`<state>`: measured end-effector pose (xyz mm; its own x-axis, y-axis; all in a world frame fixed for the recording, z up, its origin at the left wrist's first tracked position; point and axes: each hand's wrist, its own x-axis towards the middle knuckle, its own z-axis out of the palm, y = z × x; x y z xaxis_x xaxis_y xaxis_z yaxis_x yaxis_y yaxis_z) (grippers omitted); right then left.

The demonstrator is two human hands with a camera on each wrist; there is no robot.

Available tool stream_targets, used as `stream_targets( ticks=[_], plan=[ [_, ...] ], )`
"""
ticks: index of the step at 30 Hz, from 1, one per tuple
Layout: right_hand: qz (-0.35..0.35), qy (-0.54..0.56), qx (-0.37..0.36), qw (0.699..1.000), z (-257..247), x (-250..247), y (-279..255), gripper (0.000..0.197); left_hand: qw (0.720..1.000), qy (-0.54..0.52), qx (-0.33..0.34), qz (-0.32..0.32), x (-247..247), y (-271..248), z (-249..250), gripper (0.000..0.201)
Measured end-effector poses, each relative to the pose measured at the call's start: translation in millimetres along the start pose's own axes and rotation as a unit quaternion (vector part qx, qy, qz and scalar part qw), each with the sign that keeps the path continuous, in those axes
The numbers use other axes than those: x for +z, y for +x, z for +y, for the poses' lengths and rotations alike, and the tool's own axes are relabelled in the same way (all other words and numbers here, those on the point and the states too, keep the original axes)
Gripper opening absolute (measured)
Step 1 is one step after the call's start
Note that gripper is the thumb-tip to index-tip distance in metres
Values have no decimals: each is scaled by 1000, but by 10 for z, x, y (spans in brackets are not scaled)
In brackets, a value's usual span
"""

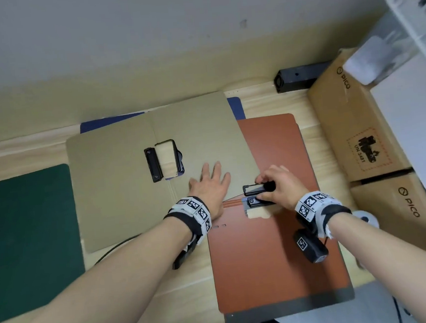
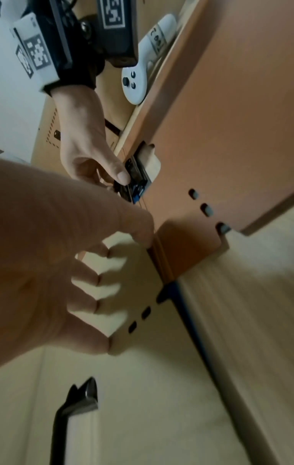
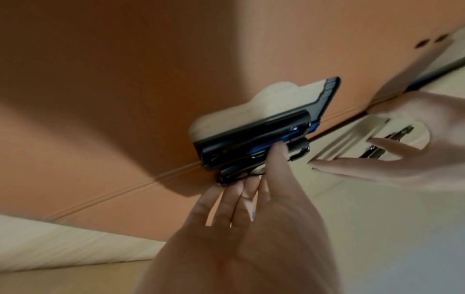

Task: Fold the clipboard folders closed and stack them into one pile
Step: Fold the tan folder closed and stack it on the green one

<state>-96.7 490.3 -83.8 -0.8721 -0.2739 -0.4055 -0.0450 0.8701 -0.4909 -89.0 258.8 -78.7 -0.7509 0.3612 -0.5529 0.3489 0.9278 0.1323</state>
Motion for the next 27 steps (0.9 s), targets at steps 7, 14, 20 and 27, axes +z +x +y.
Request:
stream_targets(
  ticks=[7,14,20,27],
  plan=[
    [-8,-90,-41,995,-66,-17,109,29,998,11,-34,-44,16,27,137,117],
    [117,-191,-94,970,14,139,-116,19,998,32,-53,23,66,-118,119,114],
    [145,-170,-68,972,-9,92,-133,23,994,-21,-97,35,-39,-225,-111,103],
    [122,-71,-39,989,-9,73,-165,33,994,-35,-98,44,-51,-436,-137,97]
  ],
)
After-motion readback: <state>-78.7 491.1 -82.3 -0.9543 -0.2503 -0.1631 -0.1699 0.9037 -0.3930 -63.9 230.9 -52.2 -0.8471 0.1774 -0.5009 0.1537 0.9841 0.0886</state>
